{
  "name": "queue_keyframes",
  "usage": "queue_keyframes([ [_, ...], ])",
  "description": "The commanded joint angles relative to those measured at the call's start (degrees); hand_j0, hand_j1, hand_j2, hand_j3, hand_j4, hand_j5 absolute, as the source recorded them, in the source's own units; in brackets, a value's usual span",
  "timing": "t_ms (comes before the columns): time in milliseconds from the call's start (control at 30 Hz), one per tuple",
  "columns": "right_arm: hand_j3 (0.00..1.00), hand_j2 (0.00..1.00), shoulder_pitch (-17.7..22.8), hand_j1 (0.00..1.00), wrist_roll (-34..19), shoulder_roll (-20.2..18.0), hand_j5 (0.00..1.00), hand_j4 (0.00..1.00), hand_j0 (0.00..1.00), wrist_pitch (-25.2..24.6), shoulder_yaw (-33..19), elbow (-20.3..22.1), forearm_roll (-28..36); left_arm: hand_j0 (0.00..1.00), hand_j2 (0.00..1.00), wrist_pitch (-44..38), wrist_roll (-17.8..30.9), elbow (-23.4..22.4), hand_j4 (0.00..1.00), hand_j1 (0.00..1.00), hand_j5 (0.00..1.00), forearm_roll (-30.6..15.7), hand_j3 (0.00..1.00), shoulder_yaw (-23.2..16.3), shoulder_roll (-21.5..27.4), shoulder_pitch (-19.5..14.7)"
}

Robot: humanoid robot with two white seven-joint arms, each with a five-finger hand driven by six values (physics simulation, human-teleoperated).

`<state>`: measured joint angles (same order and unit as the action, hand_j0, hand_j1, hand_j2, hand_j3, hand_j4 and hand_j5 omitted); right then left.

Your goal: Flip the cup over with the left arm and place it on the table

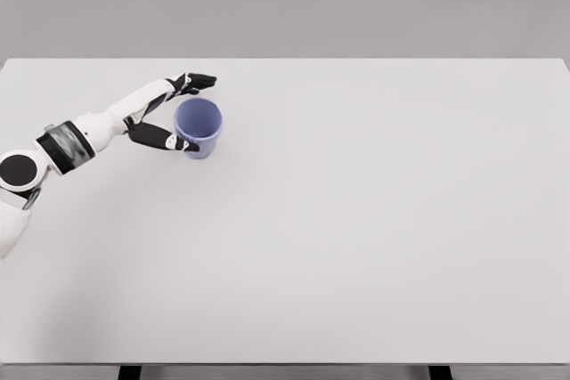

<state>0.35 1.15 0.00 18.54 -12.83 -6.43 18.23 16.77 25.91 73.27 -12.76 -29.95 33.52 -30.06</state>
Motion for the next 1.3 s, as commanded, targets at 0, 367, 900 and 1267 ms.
queue_keyframes([
  [0, 1.00, 1.00, 0.0, 1.00, 0.0, 0.0, 1.00, 1.00, 1.00, 0.0, 0.0, 0.0, 0.1, 1.00, 1.00, 0.2, -0.1, -0.1, 1.00, 1.00, 1.00, -0.3, 1.00, 0.0, 0.0, -0.1],
  [367, 1.00, 1.00, 0.0, 1.00, 0.0, 0.0, 1.00, 1.00, 1.00, 0.0, 0.0, 0.0, 0.1, 1.00, 1.00, 0.2, 0.0, -0.1, 1.00, 1.00, 1.00, -0.2, 1.00, 0.1, 0.8, -0.4],
  [900, 1.00, 1.00, 0.0, 1.00, 0.0, 0.0, 1.00, 1.00, 1.00, 0.0, 0.0, 0.0, 0.1, 1.00, 1.00, 0.3, 0.0, 0.7, 1.00, 1.00, 1.00, 0.0, 1.00, 0.0, 0.7, -0.8],
  [1267, 1.00, 1.00, 0.0, 1.00, 0.0, 0.0, 1.00, 1.00, 1.00, 0.0, 0.0, 0.0, 0.1, 1.00, 1.00, 8.0, 0.3, 1.4, 1.00, 1.00, 1.00, 0.3, 1.00, -0.6, 6.4, -0.2],
])
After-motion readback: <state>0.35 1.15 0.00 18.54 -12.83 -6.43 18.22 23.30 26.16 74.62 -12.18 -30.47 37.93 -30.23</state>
